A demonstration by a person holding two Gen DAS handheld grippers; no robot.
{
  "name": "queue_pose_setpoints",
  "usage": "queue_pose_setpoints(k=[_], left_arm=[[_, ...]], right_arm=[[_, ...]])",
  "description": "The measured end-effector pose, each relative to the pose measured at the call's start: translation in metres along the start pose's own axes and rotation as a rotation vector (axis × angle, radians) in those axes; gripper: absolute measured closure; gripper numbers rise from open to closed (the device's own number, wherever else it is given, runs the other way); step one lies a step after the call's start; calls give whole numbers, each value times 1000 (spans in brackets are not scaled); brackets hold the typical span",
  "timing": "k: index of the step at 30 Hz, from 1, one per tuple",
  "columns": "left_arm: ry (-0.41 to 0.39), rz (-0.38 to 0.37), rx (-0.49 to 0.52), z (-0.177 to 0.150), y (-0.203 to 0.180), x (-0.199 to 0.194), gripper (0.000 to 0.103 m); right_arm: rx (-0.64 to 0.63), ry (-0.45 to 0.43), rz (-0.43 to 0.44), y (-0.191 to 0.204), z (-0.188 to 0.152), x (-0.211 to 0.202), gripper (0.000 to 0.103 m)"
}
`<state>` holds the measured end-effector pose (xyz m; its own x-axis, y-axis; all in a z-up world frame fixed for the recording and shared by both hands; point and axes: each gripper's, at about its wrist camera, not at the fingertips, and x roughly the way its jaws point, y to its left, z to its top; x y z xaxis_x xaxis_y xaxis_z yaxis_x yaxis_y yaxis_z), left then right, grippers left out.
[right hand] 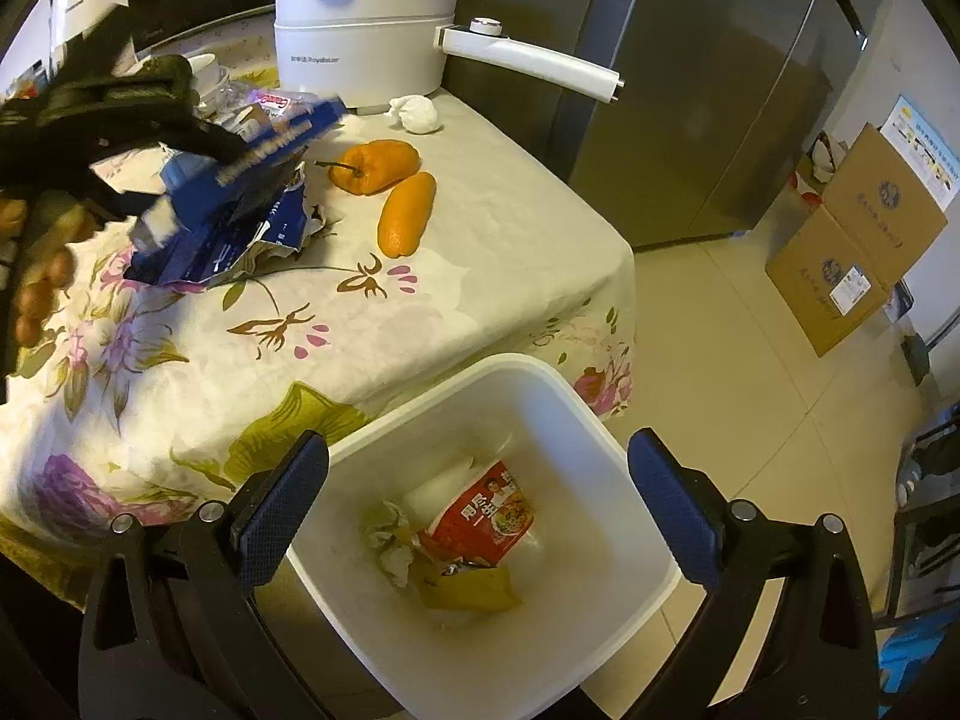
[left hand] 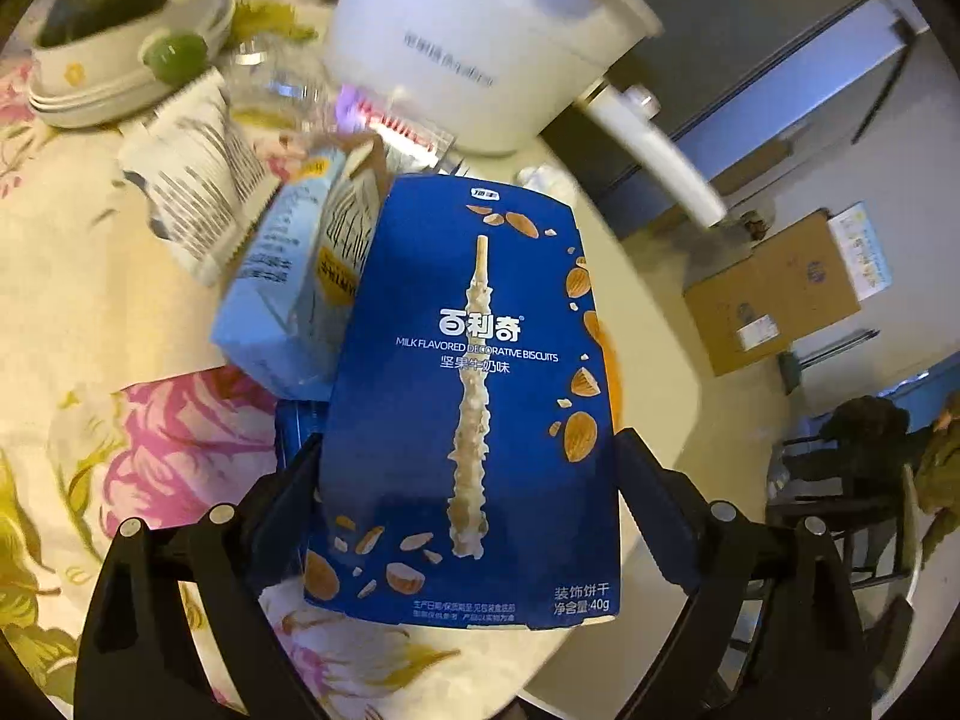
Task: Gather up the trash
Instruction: 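Grasp the blue biscuit box with the left gripper and lift it, then grasp the orange sweet potato peel with the right gripper while the left gripper holds the blue box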
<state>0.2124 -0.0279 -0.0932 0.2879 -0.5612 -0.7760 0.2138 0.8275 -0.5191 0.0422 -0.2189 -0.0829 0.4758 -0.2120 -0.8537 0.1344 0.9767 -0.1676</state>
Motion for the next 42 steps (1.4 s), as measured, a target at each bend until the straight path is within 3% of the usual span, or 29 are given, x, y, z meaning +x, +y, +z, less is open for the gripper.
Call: queue_pose_setpoints(k=[5, 9, 15, 18, 21, 23, 25, 30, 37, 41, 42], left_arm=[[-96, -106, -45, -18, 10, -44, 13], [-169, -211, -126, -34, 22, -77, 13], [-232, -305, -194, -58, 45, -104, 13], [-244, -303, -188, -59, 47, -103, 13], [-249, -302, -189, -62, 53, -104, 13], [-241, -307, -194, -63, 57, -101, 13], [-237, -306, -200, -62, 61, -99, 13], [-229, -305, -216, -60, 68, -94, 13], [-221, -300, -228, -59, 73, -90, 13], [-222, -294, -238, -59, 75, -90, 13], [-224, -294, -239, -59, 75, -90, 13]], right_arm=[[31, 23, 18, 0, 14, 6, 7], [54, 13, 19, -3, 46, 13, 7], [182, 44, 147, -3, 115, 49, 8], [218, 81, 194, 5, 138, 72, 14], [271, 141, 234, 13, 157, 100, 29], [294, 172, 235, 19, 163, 114, 40], [308, 207, 219, 25, 170, 131, 44], [369, 246, 195, 37, 184, 156, 47], [353, 247, 170, 54, 196, 169, 49], [339, 239, 187, 57, 199, 173, 74], [335, 231, 195, 57, 199, 172, 75]])
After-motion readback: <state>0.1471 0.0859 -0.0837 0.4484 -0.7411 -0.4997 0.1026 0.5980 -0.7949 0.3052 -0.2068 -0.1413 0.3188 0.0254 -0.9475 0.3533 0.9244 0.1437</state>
